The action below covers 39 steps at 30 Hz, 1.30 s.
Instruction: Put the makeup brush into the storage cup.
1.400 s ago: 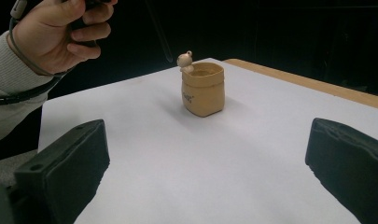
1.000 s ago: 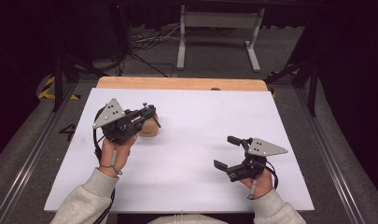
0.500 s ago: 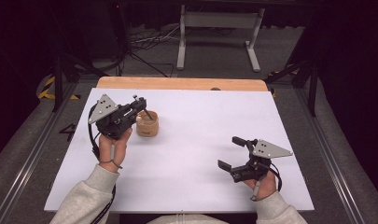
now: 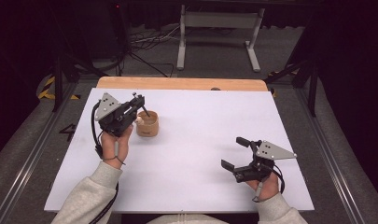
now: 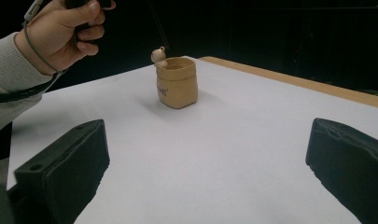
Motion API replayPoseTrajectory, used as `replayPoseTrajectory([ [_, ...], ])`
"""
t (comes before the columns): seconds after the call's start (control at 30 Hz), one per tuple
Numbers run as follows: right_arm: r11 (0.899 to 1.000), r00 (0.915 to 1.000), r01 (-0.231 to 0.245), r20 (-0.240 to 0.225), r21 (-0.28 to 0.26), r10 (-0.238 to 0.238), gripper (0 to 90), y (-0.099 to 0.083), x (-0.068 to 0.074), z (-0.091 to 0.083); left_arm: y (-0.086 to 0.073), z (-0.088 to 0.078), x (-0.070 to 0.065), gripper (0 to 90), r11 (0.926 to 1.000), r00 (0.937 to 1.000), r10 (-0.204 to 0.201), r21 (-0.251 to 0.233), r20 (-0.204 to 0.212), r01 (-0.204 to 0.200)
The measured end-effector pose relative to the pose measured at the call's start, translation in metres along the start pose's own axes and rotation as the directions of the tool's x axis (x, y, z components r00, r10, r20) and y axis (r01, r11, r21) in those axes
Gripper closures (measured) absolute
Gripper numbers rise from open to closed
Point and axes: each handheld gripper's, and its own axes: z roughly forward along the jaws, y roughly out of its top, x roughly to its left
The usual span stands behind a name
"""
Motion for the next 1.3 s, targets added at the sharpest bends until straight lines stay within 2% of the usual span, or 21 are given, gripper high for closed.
replayPoseTrajectory([
  [0.17, 1.0, 1.0, -0.002, -0.003, 0.006, 0.002, 0.0, -0.001, 0.001, 0.001, -0.003, 0.005, 0.002, 82.7, 0.9999, 0.9996, -0.002, 0.013, -0.027, 0.002],
  [0.37, 1.0, 1.0, -0.004, -0.004, 0.006, 0.004, 0.0, -0.002, 0.0, 0.0, -0.007, 0.011, 0.003, 82.6, 0.9993, 0.9977, 0.02, 0.034, -0.064, -0.017],
  [0.47, 1.0, 1.0, -0.005, -0.005, 0.008, 0.005, 0.0, -0.002, 0.0, 0.0, -0.008, 0.013, 0.003, 82.6, 0.999, 0.9976, 0.02, 0.041, -0.067, -0.017],
  [0.73, 1.0, 0.9999, -0.005, -0.011, 0.004, 0.005, 0.0, -0.002, 0.0, -0.001, -0.016, 0.022, 0.008, 82.6, 0.9953, 0.9992, -0.004, 0.097, -0.04, 0.007],
  [0.9, 1.0, 0.9998, -0.007, -0.017, 0.001, 0.007, 0.0, -0.001, 0.0, 0.0, -0.019, 0.024, 0.01, 82.6, 0.9933, 0.9994, -0.011, 0.115, -0.032, 0.015],
  [0.97, 1.0, 0.9997, -0.012, -0.02, 0.001, 0.012, 0.0, -0.002, 0.0, 0.0, -0.02, 0.026, 0.01, 82.4, 0.9915, 0.9998, -0.01, 0.129, -0.017, 0.012],
  [1.3, 1.0, 0.9994, -0.01, -0.032, 0.006, 0.01, 0.0, -0.001, 0.0, 0.002, -0.025, 0.03, 0.012, 82.5, 0.988, 0.9998, -0.011, 0.154, -0.017, 0.013],
])
